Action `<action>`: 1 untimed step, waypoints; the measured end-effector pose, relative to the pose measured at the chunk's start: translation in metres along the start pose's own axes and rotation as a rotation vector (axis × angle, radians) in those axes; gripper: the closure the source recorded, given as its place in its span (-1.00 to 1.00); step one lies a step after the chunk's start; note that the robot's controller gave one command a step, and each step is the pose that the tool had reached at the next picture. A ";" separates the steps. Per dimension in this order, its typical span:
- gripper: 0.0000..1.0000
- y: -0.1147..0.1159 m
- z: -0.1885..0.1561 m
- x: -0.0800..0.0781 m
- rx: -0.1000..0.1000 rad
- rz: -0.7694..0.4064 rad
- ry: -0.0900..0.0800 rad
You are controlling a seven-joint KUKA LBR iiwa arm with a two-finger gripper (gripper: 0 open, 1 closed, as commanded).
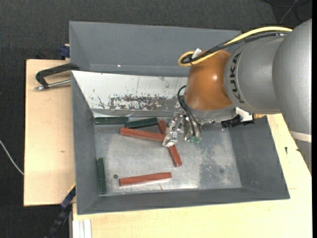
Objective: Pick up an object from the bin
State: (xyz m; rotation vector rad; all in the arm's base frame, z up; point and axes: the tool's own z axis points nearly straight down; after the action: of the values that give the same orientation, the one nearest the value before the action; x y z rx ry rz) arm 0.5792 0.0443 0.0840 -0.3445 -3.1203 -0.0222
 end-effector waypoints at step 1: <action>1.00 0.001 -0.039 0.004 0.011 0.008 -0.004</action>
Offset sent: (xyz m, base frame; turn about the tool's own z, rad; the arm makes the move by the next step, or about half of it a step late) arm -0.0056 0.0042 0.0641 0.0142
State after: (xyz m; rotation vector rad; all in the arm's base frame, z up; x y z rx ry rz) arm 0.5758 0.0452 0.1234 -0.3568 -3.1217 -0.0038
